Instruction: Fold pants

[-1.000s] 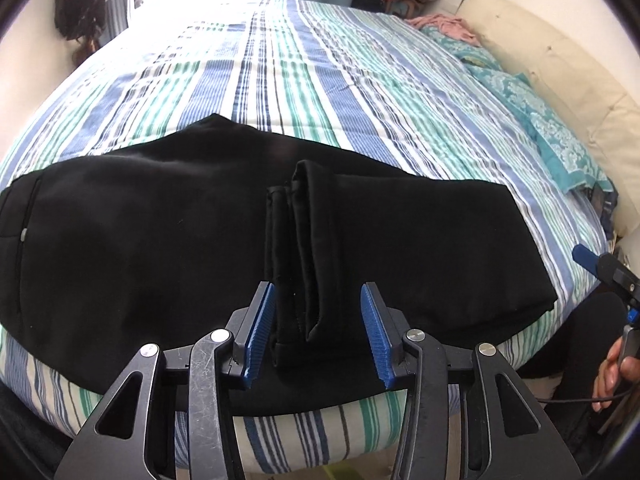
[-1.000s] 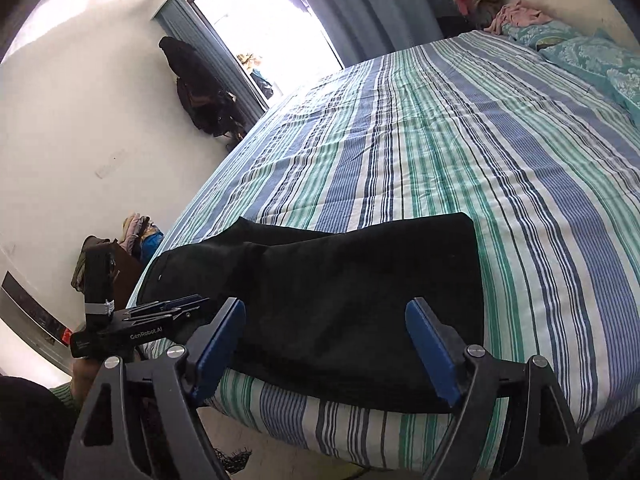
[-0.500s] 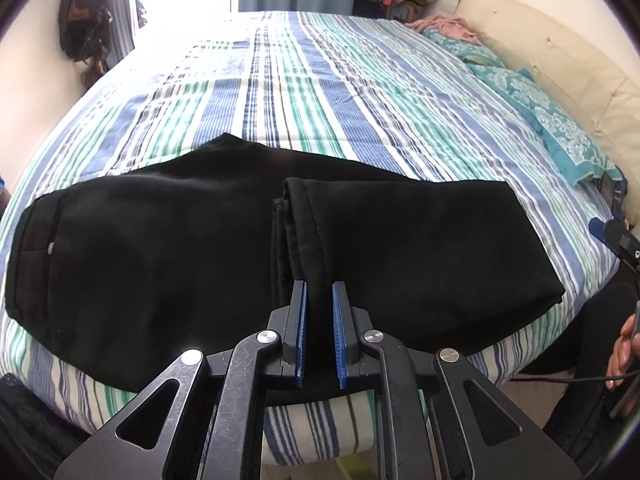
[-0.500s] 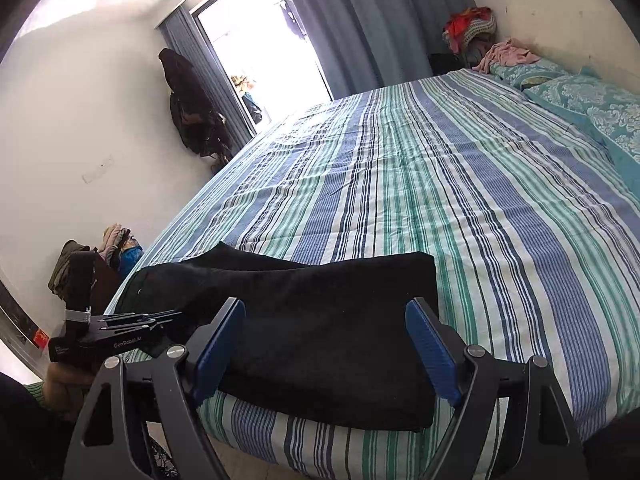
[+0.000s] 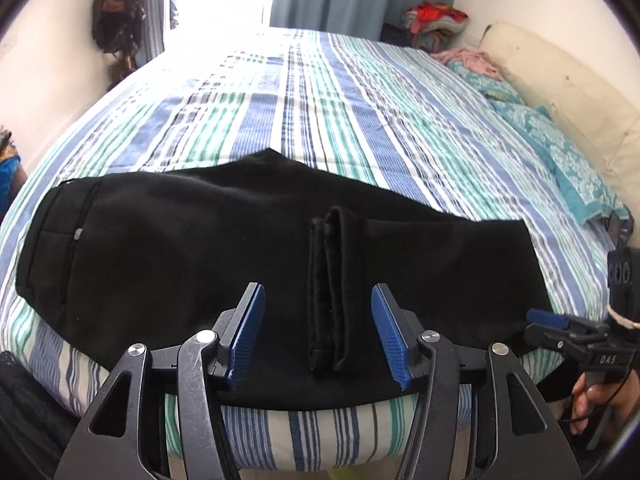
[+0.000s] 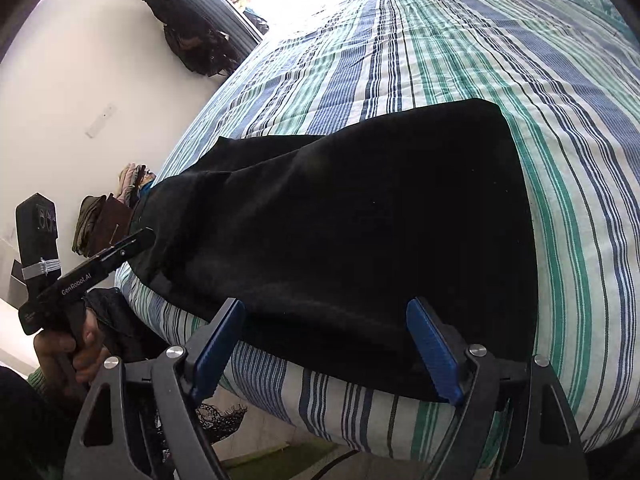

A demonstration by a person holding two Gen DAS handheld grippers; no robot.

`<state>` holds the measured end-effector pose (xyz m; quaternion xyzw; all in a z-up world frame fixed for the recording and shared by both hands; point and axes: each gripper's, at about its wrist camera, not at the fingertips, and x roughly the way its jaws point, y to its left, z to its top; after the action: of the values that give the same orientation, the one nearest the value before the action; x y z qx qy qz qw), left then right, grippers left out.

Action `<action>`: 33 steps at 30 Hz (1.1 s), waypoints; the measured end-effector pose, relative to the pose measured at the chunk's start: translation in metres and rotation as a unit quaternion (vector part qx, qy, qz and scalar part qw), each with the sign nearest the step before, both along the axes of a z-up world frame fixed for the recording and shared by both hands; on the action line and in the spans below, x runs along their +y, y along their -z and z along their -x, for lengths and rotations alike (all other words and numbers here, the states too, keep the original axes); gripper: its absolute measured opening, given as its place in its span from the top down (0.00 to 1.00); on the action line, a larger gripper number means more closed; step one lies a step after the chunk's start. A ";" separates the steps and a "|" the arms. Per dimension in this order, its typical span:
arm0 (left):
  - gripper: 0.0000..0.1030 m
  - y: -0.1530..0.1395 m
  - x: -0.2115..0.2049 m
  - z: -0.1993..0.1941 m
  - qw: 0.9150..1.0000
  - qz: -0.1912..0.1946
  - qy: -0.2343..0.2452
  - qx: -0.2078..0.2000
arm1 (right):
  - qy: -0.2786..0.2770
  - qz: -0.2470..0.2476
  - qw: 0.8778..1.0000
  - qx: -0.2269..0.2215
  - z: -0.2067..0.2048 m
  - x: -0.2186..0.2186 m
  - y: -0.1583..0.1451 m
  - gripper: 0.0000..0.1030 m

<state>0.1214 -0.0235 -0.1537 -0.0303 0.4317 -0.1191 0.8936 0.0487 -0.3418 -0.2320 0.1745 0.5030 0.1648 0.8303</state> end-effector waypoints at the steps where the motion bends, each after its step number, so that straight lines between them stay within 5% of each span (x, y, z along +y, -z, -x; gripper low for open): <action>1: 0.44 -0.005 -0.001 -0.001 1.000 0.003 0.000 -0.010 | 0.001 0.000 1.000 -0.001 0.000 0.000 -0.001 0.19; 4: 0.41 -0.011 -0.016 -0.006 0.999 -0.014 0.023 -0.023 | 0.017 -0.012 1.000 -0.023 0.003 -0.007 -0.019 0.20; 7: 0.40 -0.008 -0.032 -0.006 0.998 -0.026 0.046 -0.031 | 0.073 -0.073 0.993 -0.061 -0.002 -0.036 -0.043 0.20; 10: 0.41 0.004 -0.044 -0.003 0.997 -0.035 0.072 -0.023 | 0.097 -0.112 0.988 -0.048 -0.038 -0.058 -0.051 0.20; 13: 0.41 0.025 -0.055 -0.006 0.993 -0.067 0.092 0.004 | 0.102 -0.132 0.986 -0.021 -0.076 -0.070 -0.041 0.20; 17: 0.41 0.054 -0.047 -0.014 0.993 -0.072 0.079 0.057 | 0.121 -0.133 0.980 0.087 -0.107 -0.073 0.011 0.21; 26: 0.40 0.056 -0.039 -0.010 0.995 -0.053 0.073 0.050 | 0.071 -0.114 0.991 -0.003 -0.034 -0.022 -0.049 0.22; 33: 0.39 0.049 -0.032 -0.006 0.996 -0.044 0.064 0.047 | -0.003 -0.034 0.999 0.032 -0.006 0.027 -0.004 0.22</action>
<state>0.1275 -0.0558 -0.2032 0.0316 0.4791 -0.1556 0.8633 0.0544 -0.3145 -0.2279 0.2063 0.5242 0.1788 0.8067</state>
